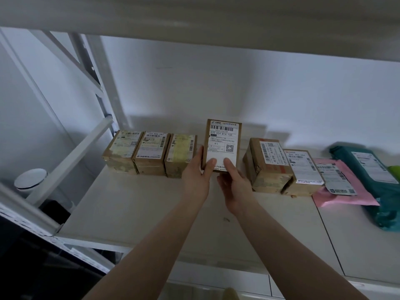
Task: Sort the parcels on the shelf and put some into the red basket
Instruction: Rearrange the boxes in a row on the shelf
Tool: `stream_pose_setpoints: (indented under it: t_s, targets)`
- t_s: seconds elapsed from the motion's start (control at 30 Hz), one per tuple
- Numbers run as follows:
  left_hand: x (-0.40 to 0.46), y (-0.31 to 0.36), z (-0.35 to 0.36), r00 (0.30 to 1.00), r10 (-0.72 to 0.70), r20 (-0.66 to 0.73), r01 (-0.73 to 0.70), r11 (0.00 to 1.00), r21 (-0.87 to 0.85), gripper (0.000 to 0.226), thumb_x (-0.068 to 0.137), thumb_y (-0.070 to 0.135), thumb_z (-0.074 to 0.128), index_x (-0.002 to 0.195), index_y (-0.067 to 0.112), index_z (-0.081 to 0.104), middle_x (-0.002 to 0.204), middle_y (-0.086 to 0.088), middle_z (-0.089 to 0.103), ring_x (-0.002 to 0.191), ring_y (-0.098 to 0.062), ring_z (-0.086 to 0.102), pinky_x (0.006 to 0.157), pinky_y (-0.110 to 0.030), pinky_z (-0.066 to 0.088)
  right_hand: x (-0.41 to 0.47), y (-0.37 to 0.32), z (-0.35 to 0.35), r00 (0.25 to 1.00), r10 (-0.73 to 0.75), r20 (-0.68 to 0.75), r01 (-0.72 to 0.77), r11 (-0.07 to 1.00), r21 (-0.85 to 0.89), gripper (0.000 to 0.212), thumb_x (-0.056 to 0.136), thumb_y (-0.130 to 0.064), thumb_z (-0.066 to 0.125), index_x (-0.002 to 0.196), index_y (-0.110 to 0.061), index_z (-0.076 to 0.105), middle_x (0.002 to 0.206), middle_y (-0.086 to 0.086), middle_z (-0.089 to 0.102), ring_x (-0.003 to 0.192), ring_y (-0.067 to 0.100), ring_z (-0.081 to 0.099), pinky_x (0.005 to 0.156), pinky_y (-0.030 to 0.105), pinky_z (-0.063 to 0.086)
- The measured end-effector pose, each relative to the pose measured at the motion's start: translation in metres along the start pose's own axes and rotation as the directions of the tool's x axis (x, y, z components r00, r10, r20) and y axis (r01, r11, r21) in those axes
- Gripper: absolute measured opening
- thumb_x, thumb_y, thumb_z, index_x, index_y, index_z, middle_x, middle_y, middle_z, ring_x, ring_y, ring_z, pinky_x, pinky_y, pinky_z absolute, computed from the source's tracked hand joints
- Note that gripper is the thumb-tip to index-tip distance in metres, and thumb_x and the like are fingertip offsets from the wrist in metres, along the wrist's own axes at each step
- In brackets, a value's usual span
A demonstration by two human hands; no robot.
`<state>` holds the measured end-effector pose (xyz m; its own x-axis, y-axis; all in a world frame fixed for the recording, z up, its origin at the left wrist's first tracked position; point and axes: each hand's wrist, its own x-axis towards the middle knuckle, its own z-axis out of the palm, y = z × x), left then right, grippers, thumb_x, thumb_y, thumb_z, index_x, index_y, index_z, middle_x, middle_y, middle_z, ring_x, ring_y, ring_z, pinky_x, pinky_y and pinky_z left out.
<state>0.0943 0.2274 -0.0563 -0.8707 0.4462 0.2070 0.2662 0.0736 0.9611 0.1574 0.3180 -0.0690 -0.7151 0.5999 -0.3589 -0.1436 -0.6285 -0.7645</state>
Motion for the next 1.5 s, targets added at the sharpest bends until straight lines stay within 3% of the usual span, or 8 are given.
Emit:
stream_pose_setpoints:
  t_s: [0.13, 0.37, 0.63, 0.83, 1.0, 1.17, 1.4, 1.5]
  targets:
    - [0.014, -0.007, -0.008, 0.991, 0.103, -0.083, -0.051, 0.877, 0.478, 0.054, 0.096, 0.045, 0.048, 0.143, 0.020, 0.046, 0.147, -0.003, 0.046, 0.136, -0.022, 0.037, 0.112, -0.039, 0.033, 0.012, 0.000, 0.003, 0.998, -0.016, -0.065, 0.013, 0.999, -0.053, 0.068, 0.080, -0.031, 0.080, 0.139, -0.021, 0.050, 0.119, 0.001, 0.072, 0.110, 0.015, 0.068, 0.104, 0.035, 0.049]
    - [0.042, -0.022, -0.024, 1.000, 0.015, -0.011, -0.001, 0.656, 0.755, 0.070, 0.097, 0.054, 0.035, 0.151, 0.010, 0.027, 0.161, -0.011, 0.019, 0.150, -0.030, 0.005, 0.121, -0.045, 0.000, 0.028, 0.001, 0.014, 0.973, 0.035, -0.230, -0.102, 0.953, -0.284, 0.082, 0.061, -0.061, 0.081, 0.129, -0.020, 0.058, 0.116, 0.005, 0.070, 0.103, 0.023, 0.067, 0.099, 0.044, 0.052]
    - [0.042, -0.036, -0.029, 1.000, -0.002, 0.029, -0.022, 0.620, 0.784, 0.066, 0.098, 0.051, 0.039, 0.149, 0.011, 0.032, 0.160, -0.008, 0.024, 0.150, -0.027, 0.012, 0.122, -0.039, 0.008, 0.077, 0.032, 0.010, 0.943, 0.001, -0.334, -0.171, 0.859, -0.482, 0.103, 0.029, -0.091, 0.061, 0.106, -0.023, 0.067, 0.113, 0.008, 0.065, 0.105, 0.031, 0.059, 0.094, 0.047, 0.052]
    - [0.043, -0.038, -0.031, 0.999, 0.025, 0.037, -0.044, 0.610, 0.791, 0.066, 0.097, 0.051, 0.041, 0.148, 0.010, 0.035, 0.159, -0.009, 0.025, 0.149, -0.027, 0.014, 0.122, -0.039, 0.010, 0.033, 0.005, 0.036, 0.929, -0.002, -0.370, -0.223, 0.794, -0.565, 0.078, 0.074, -0.075, 0.060, 0.122, -0.013, 0.062, 0.123, 0.014, 0.054, 0.116, 0.032, 0.049, 0.102, 0.048, 0.046]
    - [0.042, -0.037, -0.028, 0.999, 0.023, 0.026, -0.035, 0.591, 0.806, 0.063, 0.100, 0.050, 0.033, 0.149, 0.010, 0.032, 0.160, -0.010, 0.023, 0.150, -0.029, 0.011, 0.122, -0.041, 0.008, 0.041, 0.015, 0.018, 0.939, -0.034, -0.342, -0.196, 0.765, -0.614, 0.134, 0.031, -0.104, 0.043, 0.134, -0.019, 0.056, 0.130, 0.010, 0.058, 0.116, 0.030, 0.054, 0.101, 0.050, 0.047]
    - [0.041, -0.018, -0.015, 0.990, 0.127, 0.057, -0.123, 0.607, 0.785, 0.057, 0.103, 0.041, 0.027, 0.152, 0.013, 0.026, 0.162, -0.007, 0.017, 0.150, -0.023, 0.008, 0.120, -0.033, -0.001, -0.008, -0.003, 0.011, 0.927, 0.036, -0.372, -0.210, 0.873, -0.440, 0.058, 0.083, -0.071, 0.055, 0.110, -0.019, 0.052, 0.097, -0.001, 0.056, 0.083, 0.016, 0.051, 0.092, 0.043, 0.051]
    - [0.025, 0.023, 0.068, 0.946, -0.102, 0.307, -0.058, 0.881, 0.470, 0.058, 0.100, 0.045, 0.038, 0.146, 0.010, 0.040, 0.157, -0.008, 0.030, 0.145, -0.022, 0.028, 0.116, -0.033, 0.022, -0.023, -0.032, -0.036, 0.878, 0.066, -0.473, -0.176, 0.965, -0.193, 0.074, 0.081, -0.066, 0.063, 0.132, -0.015, 0.053, 0.099, -0.001, 0.054, 0.106, 0.023, 0.051, 0.079, 0.036, 0.047]
    - [0.028, 0.030, 0.105, 0.919, -0.187, 0.346, 0.017, 0.898, 0.440, 0.059, 0.094, 0.058, 0.039, 0.132, 0.015, 0.053, 0.134, -0.010, 0.057, 0.124, -0.029, 0.053, 0.104, -0.042, 0.043, -0.020, -0.049, -0.048, 0.883, 0.072, -0.463, -0.148, 0.981, -0.128, 0.080, 0.080, -0.068, 0.062, 0.143, -0.020, 0.044, 0.129, 0.002, 0.053, 0.115, 0.020, 0.047, 0.083, 0.038, 0.042]
